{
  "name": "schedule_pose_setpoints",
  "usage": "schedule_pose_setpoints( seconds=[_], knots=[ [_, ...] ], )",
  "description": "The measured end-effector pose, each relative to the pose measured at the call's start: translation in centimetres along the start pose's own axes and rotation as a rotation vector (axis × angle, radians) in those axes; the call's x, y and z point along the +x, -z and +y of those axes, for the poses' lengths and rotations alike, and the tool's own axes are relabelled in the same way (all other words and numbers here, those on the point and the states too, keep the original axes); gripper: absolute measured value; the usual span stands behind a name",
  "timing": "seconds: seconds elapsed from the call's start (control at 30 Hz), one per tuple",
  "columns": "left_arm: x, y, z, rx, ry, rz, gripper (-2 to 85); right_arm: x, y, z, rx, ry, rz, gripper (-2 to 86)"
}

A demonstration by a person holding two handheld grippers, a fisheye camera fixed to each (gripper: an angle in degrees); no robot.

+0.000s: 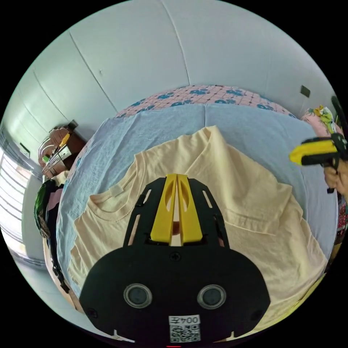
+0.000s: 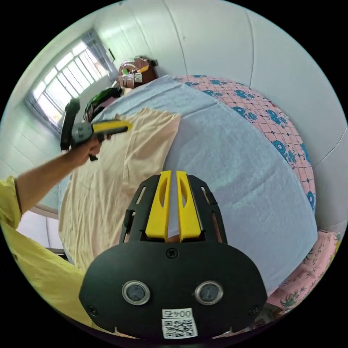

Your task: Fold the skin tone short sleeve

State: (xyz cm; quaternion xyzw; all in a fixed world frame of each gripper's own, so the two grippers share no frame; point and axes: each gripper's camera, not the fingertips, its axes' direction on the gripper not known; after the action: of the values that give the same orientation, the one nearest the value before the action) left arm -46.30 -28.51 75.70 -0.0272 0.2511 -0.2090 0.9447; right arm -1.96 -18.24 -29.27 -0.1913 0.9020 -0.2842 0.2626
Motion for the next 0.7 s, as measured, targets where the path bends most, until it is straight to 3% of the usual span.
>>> schedule_pose_setpoints(
  seconds=[0.13,0.2,0.43,0.7],
  knots=[
    [-0.6,-1.3,-0.3,-0.045,0.053,0.104,7.1,4.9,-2.4,-5.8,-0.007,-0.142,-0.261,7.4],
    [-1.2,-1.6,-0.3,-0.057,0.074,0.131,8.6,6.0,-3.9,-7.9,-0.054,-0.168,-0.299,8.0],
    [-1.9,-1.7,0.5,-0.03,0.063,0.219,7.6,6.3,-6.4,-11.0,-0.101,-0.176,-0.254,8.0],
    [0.0,-0.6,0.3,-0.027,0.022,0.167,2.3,6.5,-9.1,-11.7,-0.171,-0.205,-0.22,7.8]
  ],
)
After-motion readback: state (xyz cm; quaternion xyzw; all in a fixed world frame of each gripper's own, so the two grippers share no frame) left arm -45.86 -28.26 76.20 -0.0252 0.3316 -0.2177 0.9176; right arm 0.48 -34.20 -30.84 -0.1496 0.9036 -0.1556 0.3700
